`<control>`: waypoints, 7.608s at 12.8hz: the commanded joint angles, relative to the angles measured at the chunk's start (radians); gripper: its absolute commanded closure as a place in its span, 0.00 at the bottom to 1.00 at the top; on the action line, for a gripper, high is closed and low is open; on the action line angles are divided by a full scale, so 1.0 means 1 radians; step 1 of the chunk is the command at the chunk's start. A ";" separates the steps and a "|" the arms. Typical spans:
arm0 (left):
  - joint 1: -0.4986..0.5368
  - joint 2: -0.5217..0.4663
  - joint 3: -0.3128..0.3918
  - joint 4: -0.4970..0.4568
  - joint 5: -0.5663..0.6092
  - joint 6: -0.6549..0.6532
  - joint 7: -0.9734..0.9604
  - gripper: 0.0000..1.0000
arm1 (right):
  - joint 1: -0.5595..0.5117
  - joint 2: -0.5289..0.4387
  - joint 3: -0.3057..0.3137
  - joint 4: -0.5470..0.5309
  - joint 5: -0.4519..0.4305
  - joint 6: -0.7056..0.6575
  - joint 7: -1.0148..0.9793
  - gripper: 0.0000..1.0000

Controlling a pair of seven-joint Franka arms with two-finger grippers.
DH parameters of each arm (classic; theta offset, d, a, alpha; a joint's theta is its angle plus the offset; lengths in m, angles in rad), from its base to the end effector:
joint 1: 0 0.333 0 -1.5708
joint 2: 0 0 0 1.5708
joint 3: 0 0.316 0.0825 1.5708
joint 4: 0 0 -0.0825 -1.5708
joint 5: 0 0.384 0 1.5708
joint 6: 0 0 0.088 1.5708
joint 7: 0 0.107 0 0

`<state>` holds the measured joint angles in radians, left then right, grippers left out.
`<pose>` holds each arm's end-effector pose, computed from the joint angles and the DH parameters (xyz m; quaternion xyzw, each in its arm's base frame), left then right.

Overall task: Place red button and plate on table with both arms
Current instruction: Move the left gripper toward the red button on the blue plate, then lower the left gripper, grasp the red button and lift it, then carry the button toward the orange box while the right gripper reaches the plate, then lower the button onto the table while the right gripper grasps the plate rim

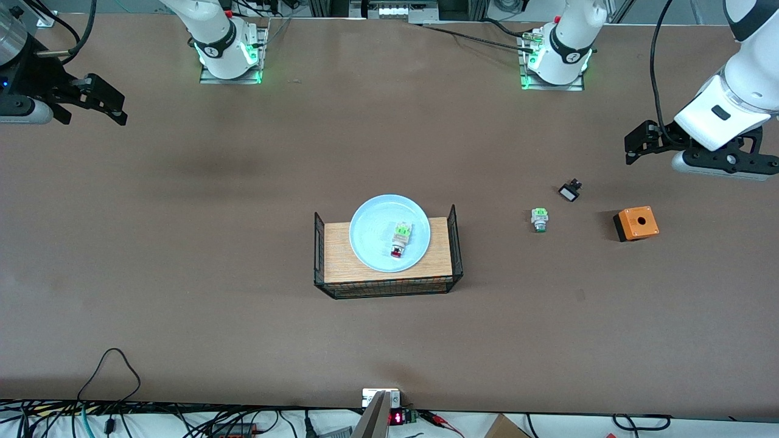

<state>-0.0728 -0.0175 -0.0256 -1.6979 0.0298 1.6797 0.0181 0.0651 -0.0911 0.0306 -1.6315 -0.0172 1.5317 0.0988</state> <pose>0.5532 -0.0518 0.5834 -0.9981 0.0598 -0.0003 0.0150 0.5195 0.0488 0.6416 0.9999 -0.0019 -0.0034 0.0104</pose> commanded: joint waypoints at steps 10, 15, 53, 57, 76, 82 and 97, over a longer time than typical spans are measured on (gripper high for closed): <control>-0.016 0.004 0.000 0.030 -0.014 -0.022 -0.007 0.00 | -0.001 0.016 -0.005 0.022 -0.012 -0.012 -0.004 0.00; -0.044 0.082 -0.126 0.151 -0.030 -0.123 -0.128 0.00 | 0.001 0.033 -0.002 0.016 0.006 -0.007 -0.010 0.00; -0.461 0.699 -0.212 0.458 0.329 0.419 -0.767 0.76 | 0.099 0.114 -0.002 0.032 0.076 0.041 -0.045 0.00; -0.401 0.572 -0.214 0.460 0.225 0.211 -0.753 0.76 | 0.165 0.093 0.000 0.033 0.074 0.035 -0.174 0.00; 0.277 0.534 -0.226 -0.029 0.176 0.394 0.045 0.73 | 0.771 0.496 -0.003 0.059 -0.234 0.652 -0.321 0.00; 0.334 0.556 -0.223 -0.247 0.180 0.729 0.079 0.70 | 0.743 0.669 -0.029 0.059 -0.259 0.925 -0.329 0.00; 0.300 0.492 -0.324 0.159 0.177 0.134 0.088 0.00 | 0.792 0.587 -0.037 0.062 -0.305 0.791 -0.324 1.00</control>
<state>0.2412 0.4677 -0.3380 -1.6396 0.2217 1.9280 0.0891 0.8423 0.5513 -0.0107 -1.5640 -0.3201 2.3871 -0.2206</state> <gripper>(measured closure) 0.000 0.965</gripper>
